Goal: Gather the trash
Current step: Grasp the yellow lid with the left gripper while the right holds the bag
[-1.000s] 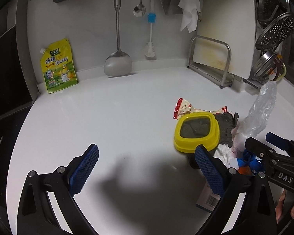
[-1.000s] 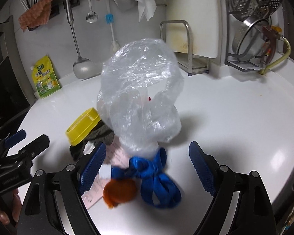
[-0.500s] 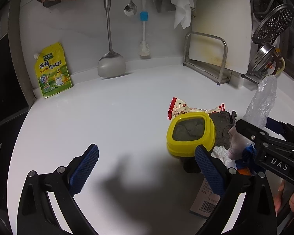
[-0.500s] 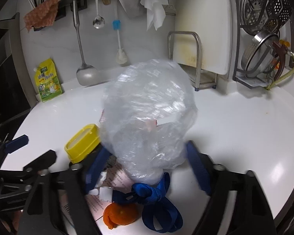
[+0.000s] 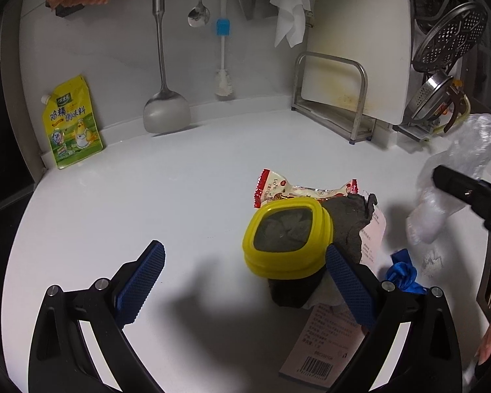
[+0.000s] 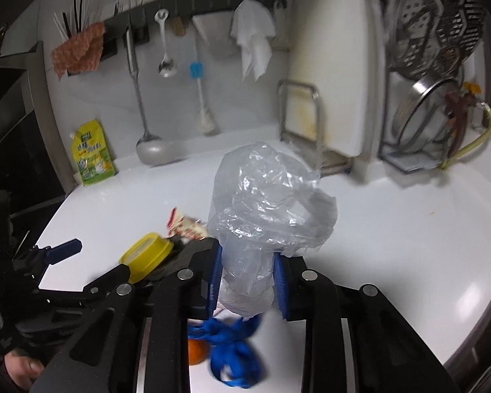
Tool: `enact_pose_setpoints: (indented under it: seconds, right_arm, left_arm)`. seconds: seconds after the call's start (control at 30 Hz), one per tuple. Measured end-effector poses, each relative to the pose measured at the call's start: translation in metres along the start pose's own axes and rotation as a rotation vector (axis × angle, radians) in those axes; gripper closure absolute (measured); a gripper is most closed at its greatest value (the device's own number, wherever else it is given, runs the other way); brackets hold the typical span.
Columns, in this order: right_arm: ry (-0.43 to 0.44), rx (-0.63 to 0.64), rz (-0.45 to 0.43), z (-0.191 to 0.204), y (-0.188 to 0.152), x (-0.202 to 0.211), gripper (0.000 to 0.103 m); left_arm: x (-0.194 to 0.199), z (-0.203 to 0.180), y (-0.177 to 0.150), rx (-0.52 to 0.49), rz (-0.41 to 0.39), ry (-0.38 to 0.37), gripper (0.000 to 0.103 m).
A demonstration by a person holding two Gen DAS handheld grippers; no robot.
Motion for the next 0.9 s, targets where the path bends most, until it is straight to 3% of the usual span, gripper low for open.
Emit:
enact_pose_setpoints:
  seconds: [0.23, 0.37, 0.6, 0.77, 0.83, 0.9]
  right_arm:
    - [0.001, -0.082, -0.032, -0.037, -0.014, 0.012, 0.076]
    - [0.01, -0.071, -0.037, -0.037, -0.015, 0.015, 0.076]
    - [0.034, -0.069, -0.02, -0.035, -0.019, 0.01, 0.076]
    - [0.04, -0.065, -0.028, -0.034, -0.018, 0.012, 0.076]
    - [0.042, -0.069, -0.025, -0.035, -0.019, 0.011, 0.076]
    - [0.041, -0.069, -0.023, -0.035, -0.019, 0.011, 0.076]
  left_arm:
    - [-0.015, -0.004, 0.003, 0.01, 0.042, -0.016, 0.006]
    - [-0.021, -0.003, 0.008, 0.015, 0.049, -0.044, 0.006]
    - [-0.044, -0.002, 0.01, 0.067, 0.14, -0.147, 0.005]
    - [-0.052, -0.006, 0.01, 0.061, 0.15, -0.169, 0.005]
    - [-0.051, -0.009, 0.01, 0.043, 0.139, -0.169, 0.008]
    - [-0.047, -0.011, 0.011, 0.028, 0.121, -0.179, 0.016]
Point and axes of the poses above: each gripper's, at about its wrist camera, not at the fingertips, and x roughly against the way its jaws point, z to its left, y to its top, the point moved 1 cm from there along -x, roughly the way its jaws point, and after that the axes turned 8 degrees about y, right-handed, at the moved point
